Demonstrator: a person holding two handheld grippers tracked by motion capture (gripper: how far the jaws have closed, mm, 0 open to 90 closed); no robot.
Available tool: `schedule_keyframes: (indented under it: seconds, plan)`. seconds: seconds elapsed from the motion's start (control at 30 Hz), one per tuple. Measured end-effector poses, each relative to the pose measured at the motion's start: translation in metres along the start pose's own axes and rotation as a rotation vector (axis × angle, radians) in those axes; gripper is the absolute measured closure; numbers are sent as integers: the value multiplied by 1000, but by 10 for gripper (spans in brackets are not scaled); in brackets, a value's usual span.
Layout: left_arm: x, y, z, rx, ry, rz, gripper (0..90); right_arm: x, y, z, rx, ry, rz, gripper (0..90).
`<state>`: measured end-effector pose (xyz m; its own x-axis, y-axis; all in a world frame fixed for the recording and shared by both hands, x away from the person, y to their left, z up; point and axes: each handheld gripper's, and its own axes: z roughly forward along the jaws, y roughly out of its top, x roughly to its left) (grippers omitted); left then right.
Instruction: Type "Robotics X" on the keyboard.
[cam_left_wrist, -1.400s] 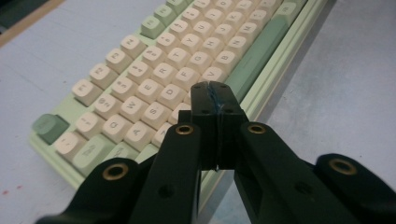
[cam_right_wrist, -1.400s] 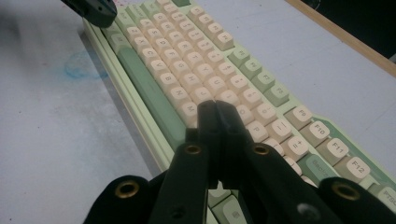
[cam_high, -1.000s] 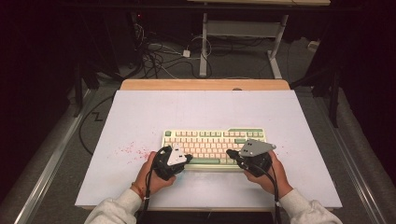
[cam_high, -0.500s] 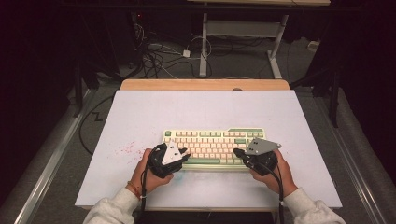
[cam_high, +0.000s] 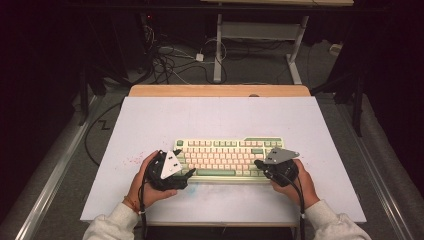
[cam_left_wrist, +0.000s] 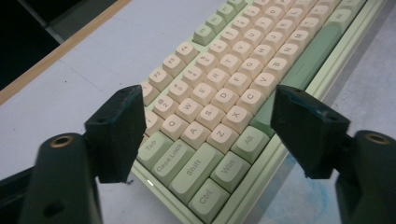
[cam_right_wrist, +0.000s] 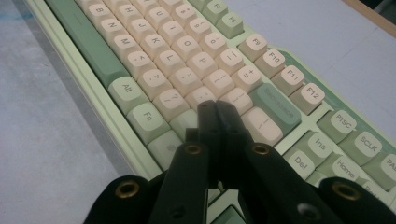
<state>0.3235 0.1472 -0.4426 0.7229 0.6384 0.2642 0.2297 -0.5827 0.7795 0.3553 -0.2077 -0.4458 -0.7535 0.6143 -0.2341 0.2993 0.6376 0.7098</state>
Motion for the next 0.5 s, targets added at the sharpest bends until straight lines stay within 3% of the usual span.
schedule_keyframes:
  seconds: [0.27, 0.5]
  plan:
    - [6, -8, -10, 3, 15, -2, 161, -2, -3, 3, 14, 1, 5, 900]
    - [15, -17, -21, 19, 61, -16, 161, -2, -3, 4, 20, 1, 3, 900]
